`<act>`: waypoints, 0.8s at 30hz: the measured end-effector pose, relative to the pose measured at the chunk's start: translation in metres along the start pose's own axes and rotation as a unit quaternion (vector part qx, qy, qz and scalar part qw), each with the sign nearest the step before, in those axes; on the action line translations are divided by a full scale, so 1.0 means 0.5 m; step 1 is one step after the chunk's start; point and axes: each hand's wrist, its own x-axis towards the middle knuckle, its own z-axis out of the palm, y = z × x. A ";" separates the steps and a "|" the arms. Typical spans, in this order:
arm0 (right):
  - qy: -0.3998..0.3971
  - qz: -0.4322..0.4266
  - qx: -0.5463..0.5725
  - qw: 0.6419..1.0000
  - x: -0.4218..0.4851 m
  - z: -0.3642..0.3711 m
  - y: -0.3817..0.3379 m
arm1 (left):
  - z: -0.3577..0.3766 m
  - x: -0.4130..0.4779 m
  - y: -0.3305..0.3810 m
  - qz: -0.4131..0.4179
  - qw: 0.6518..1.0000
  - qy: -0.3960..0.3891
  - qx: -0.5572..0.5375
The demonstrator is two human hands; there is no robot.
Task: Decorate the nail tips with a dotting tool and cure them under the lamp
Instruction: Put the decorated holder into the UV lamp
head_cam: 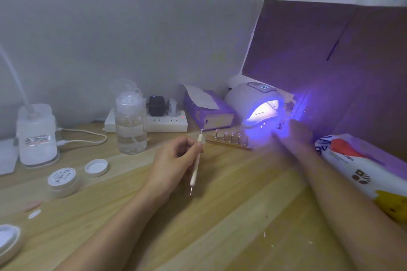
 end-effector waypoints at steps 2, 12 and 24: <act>-0.004 0.010 0.012 1.000 0.003 0.001 -0.014 | 0.000 -0.001 0.002 0.006 1.000 -0.002 0.013; -0.009 -0.128 0.098 0.987 0.001 0.008 -0.011 | -0.004 0.000 -0.001 0.006 1.000 0.000 0.021; -0.069 -0.128 -0.009 0.989 0.029 0.004 -0.009 | -0.003 -0.001 -0.001 0.002 1.000 -0.007 0.009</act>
